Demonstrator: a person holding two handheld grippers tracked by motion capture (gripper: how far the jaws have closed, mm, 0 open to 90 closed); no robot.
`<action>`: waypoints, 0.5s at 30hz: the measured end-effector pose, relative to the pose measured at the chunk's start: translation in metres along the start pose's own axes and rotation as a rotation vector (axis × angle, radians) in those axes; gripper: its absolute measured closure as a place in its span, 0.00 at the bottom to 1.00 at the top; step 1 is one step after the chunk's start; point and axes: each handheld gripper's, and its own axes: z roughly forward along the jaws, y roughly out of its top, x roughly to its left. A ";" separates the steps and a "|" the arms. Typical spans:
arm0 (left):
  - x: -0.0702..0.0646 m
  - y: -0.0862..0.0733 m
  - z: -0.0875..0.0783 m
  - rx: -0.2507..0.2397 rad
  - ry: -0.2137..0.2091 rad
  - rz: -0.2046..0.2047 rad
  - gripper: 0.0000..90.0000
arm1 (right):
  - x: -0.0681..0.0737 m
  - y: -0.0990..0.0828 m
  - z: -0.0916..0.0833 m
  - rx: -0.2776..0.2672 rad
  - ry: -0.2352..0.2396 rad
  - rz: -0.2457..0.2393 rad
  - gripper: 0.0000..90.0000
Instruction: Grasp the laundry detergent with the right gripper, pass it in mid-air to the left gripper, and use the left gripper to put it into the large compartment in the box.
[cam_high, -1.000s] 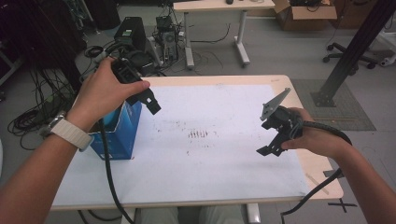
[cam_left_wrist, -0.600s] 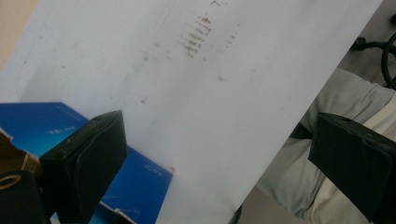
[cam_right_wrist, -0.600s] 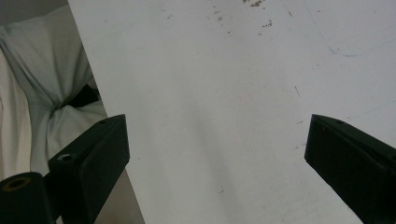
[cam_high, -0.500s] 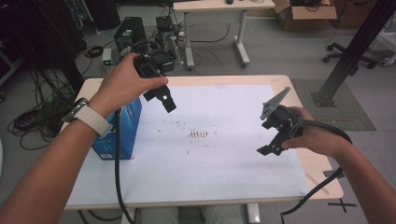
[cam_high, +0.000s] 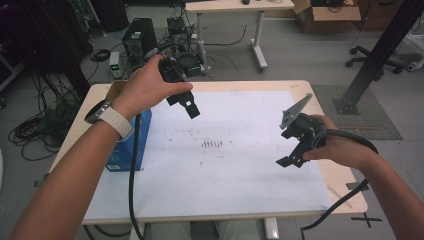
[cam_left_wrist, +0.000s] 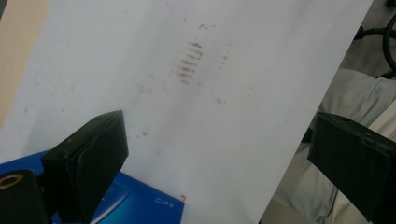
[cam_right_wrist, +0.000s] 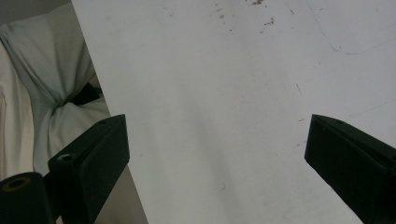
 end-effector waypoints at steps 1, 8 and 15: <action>0.000 0.002 0.002 0.001 0.000 0.006 0.06 | 0.000 0.000 0.000 0.001 0.001 0.001 0.07; -0.003 0.012 0.012 0.003 -0.006 0.048 0.06 | -0.001 -0.002 0.001 -0.001 0.005 0.004 0.07; 0.001 0.018 0.021 0.006 -0.001 0.056 0.06 | -0.001 -0.002 0.000 0.002 0.011 0.000 0.07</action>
